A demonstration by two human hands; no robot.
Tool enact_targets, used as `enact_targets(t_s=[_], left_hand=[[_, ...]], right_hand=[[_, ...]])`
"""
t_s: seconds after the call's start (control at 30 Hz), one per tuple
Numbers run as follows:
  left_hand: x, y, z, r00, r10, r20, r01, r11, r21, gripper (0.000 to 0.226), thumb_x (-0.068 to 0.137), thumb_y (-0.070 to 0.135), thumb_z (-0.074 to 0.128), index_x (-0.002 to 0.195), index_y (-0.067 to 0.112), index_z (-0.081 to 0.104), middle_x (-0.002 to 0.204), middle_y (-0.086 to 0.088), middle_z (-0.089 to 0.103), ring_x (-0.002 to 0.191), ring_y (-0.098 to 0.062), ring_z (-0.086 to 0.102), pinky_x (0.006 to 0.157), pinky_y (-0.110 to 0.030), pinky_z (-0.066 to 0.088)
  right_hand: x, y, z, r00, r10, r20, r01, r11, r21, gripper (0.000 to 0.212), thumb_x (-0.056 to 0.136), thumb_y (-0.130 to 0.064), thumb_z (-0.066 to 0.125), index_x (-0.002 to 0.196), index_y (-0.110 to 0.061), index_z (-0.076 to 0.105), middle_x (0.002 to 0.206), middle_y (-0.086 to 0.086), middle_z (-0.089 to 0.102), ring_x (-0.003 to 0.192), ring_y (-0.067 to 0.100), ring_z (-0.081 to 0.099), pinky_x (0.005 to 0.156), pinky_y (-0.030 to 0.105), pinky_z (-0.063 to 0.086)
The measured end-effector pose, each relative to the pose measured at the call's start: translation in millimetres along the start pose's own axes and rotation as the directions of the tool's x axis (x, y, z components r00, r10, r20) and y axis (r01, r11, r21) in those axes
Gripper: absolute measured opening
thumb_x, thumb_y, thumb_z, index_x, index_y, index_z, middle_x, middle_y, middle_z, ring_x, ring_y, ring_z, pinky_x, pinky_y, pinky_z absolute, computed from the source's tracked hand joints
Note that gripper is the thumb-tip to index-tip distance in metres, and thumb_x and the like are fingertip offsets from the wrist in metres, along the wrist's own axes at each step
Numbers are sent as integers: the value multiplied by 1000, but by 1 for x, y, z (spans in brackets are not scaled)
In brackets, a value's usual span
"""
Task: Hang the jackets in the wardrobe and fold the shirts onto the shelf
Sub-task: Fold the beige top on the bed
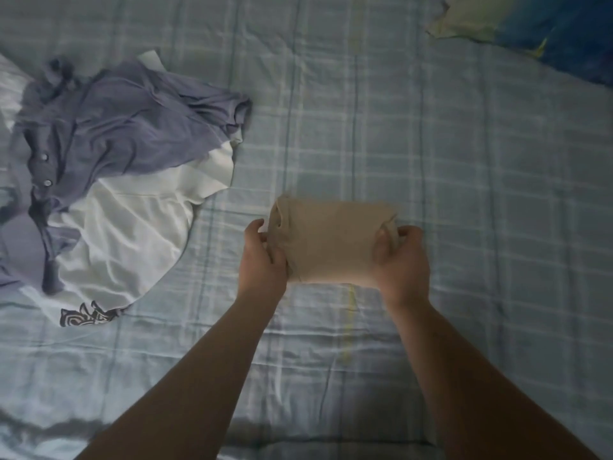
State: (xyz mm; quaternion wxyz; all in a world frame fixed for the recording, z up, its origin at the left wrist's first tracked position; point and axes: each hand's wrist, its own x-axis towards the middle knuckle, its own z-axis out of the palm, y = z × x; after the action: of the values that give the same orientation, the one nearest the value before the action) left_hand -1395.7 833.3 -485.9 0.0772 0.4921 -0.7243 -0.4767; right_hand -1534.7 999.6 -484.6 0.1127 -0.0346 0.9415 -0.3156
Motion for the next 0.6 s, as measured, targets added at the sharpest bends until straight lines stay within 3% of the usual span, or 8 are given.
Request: enact_targets(t_s=[0.1,0.17,0.23,0.3,0.37,0.43,0.5,0.6], left_hand=[[-5,10,-3,999,53,4,-53,997,54,33,101,28,40,134,29,42,114,13,52,100,-16,60,67,-16,43],[-7,20,-9,999,42,-10,-41,995,94,40,99,18,42,140,21,43,126,5,48,116,-21,53,89,-26,46],[-7,35,-19,984,136,-114,-117,980,164,52,91,10,43,143,14,40,139,-6,45,130,-24,43,107,-34,36],[-6,54,-24,910,392,-134,-349,900,261,51,90,11,43,141,10,43,143,-11,47,136,-25,38,115,-36,30],[-1,72,-13,791,608,71,-589,725,357,49,95,16,42,142,5,46,148,-14,47,144,-28,33,120,-41,25],[3,77,5,711,636,300,-694,568,442,52,101,26,38,149,7,40,156,-13,38,150,-27,23,123,-46,17],[12,67,15,728,551,408,-677,485,554,59,105,38,31,155,7,29,162,-12,27,153,-26,13,124,-47,10],[20,32,11,756,485,439,-647,452,614,70,103,49,26,155,3,24,162,-17,22,153,-29,11,124,-46,11]], right_hand=[[-2,-1,-3,999,37,38,-41,993,114,29,95,-43,55,112,-20,47,89,-2,61,85,31,65,68,29,40],[-3,-5,-14,999,43,31,-49,977,207,36,97,-36,55,123,-13,47,107,5,60,97,29,62,79,28,43],[-3,-10,-30,992,-101,-82,112,983,148,39,100,-27,47,132,-6,45,128,12,51,118,27,53,99,20,37],[-4,-19,-44,927,-353,-126,357,934,12,41,99,-21,40,137,-6,45,141,13,45,134,25,41,114,18,25],[1,-32,-45,819,-573,-36,568,817,-96,46,99,-16,40,144,-3,44,151,15,42,144,28,32,121,34,22],[4,-41,-33,724,-682,109,689,702,-183,49,100,-13,43,147,1,39,155,19,37,148,32,26,121,47,23],[7,-37,-19,694,-675,249,719,642,-267,51,103,-18,41,149,5,35,156,22,33,149,34,23,119,51,23],[6,-6,-10,702,-624,343,712,617,-336,60,103,-31,36,149,7,31,157,25,28,150,36,20,119,51,22]])
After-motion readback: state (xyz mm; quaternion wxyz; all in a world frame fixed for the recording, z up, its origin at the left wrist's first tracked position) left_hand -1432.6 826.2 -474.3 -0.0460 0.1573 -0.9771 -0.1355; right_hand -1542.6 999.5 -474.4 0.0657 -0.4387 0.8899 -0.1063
